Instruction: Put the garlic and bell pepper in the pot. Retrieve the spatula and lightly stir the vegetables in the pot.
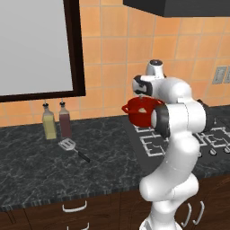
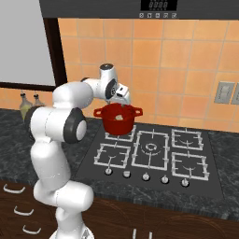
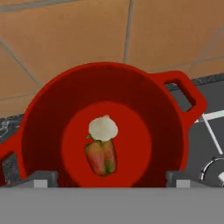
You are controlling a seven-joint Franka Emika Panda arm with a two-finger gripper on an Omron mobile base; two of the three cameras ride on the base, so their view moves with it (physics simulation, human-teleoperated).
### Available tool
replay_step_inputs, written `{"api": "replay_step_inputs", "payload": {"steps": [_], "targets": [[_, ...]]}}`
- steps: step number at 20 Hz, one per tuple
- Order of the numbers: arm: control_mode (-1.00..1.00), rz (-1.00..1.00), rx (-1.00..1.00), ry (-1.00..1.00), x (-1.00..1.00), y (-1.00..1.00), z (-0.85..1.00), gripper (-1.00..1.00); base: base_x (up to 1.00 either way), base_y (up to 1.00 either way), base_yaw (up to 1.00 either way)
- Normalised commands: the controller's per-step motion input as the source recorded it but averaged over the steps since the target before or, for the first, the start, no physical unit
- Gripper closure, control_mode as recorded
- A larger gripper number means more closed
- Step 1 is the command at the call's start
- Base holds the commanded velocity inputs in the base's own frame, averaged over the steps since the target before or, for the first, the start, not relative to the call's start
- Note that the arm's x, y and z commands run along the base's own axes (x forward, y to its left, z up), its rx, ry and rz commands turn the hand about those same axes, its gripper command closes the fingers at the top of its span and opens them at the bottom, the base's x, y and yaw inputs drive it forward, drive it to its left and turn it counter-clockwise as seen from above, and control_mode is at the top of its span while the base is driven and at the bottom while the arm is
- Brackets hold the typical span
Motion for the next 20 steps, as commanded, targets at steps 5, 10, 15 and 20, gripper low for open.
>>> {"api": "replay_step_inputs", "payload": {"steps": [5, 10, 15, 20], "targets": [[-1.0, 0.07, 0.0, -0.12, -1.0, 0.47, 0.43, -1.0, 0.0, 0.0, 0.0], [-1.0, 0.28, 0.0, 0.16, -0.42, 0.93, -0.16, -1.0, 0.0, 0.0, 0.0], [-1.0, 0.05, 0.0, 0.04, 0.0, 0.05, -0.02, -1.0, 0.0, 0.0, 0.0], [-1.0, 0.29, 0.0, 0.1, -0.2, 0.67, -0.21, -1.0, 0.0, 0.0, 0.0]]}}
